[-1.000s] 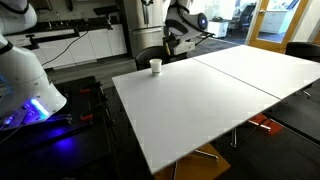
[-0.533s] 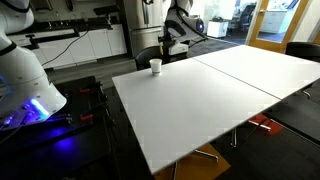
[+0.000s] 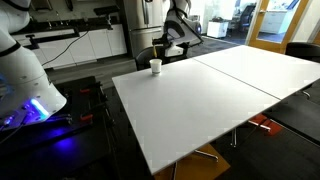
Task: Put the pen in the mug cup
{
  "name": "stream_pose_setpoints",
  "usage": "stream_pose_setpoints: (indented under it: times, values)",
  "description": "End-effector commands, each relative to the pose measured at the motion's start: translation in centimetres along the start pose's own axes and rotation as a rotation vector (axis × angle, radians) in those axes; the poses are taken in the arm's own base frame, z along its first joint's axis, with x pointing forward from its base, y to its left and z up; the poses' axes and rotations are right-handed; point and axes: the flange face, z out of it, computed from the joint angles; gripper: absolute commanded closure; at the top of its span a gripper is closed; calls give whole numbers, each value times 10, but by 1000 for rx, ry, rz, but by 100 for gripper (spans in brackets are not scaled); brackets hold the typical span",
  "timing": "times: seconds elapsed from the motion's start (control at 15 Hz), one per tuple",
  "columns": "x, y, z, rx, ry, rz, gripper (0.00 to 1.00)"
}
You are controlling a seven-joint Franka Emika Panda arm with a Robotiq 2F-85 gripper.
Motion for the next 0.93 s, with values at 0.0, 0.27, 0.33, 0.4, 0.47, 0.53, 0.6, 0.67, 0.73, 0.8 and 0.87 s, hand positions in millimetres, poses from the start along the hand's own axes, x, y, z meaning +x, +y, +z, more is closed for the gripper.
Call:
stream_pose_setpoints:
  times: [0.0, 0.27, 0.33, 0.4, 0.47, 0.53, 0.6, 0.67, 0.73, 0.8, 0.87]
  values:
    - [5, -1, 3, 37, -10, 5, 97]
    - [1, 2, 12, 72, 2, -18, 97]
    - [2, 3, 13, 72, 1, -28, 97]
    - [1, 5, 14, 74, 7, -37, 97]
    - [1, 7, 15, 74, 13, -43, 97]
    - [1, 9, 18, 78, 18, -46, 97]
    - [0, 11, 20, 78, 19, -57, 97]
    - [-2, 14, 22, 84, 20, -64, 97]
    - [-4, 16, 25, 89, 28, -69, 97]
    - [-6, 19, 28, 95, 29, -72, 97]
    - [-8, 22, 32, 99, 35, -75, 97]
